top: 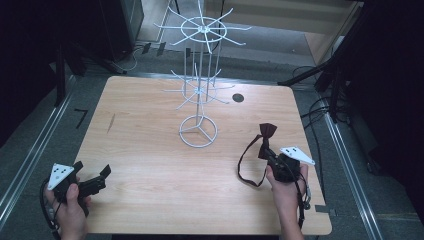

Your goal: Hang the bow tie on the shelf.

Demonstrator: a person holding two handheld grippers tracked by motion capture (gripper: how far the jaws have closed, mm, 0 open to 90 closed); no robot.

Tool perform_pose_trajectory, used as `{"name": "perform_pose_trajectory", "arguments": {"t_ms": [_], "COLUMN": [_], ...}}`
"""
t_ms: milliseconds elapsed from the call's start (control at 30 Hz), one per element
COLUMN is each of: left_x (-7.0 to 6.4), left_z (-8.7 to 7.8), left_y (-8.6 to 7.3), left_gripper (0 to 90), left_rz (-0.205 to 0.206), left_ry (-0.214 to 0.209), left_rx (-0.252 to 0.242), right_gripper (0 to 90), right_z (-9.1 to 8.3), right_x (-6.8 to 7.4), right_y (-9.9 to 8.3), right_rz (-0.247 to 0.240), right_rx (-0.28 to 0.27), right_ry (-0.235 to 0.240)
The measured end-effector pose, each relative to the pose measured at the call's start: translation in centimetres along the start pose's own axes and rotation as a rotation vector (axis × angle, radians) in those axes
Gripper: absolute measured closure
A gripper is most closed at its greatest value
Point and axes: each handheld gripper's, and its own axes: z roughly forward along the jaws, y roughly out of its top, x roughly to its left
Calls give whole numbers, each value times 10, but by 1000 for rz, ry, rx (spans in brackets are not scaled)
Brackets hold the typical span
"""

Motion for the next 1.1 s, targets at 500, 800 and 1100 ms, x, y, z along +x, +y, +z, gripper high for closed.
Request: {"name": "perform_pose_trajectory", "arguments": {"t_ms": [500,800,1100], "left_x": [0,0,1], "left_z": [0,0,0], "left_y": [0,0,0], "left_gripper": [1,1,1], "left_rz": [-1,0,0], "left_ry": [-2,-5,-5], "left_rx": [1,-2,1], "right_gripper": [867,867,867], "right_z": [-7,-7,-10], "right_x": [34,48,58], "right_y": [33,46,58], "right_rz": [-46,-79,-107], "right_rx": [-122,-160,-198], "right_ry": [70,79,103]}}
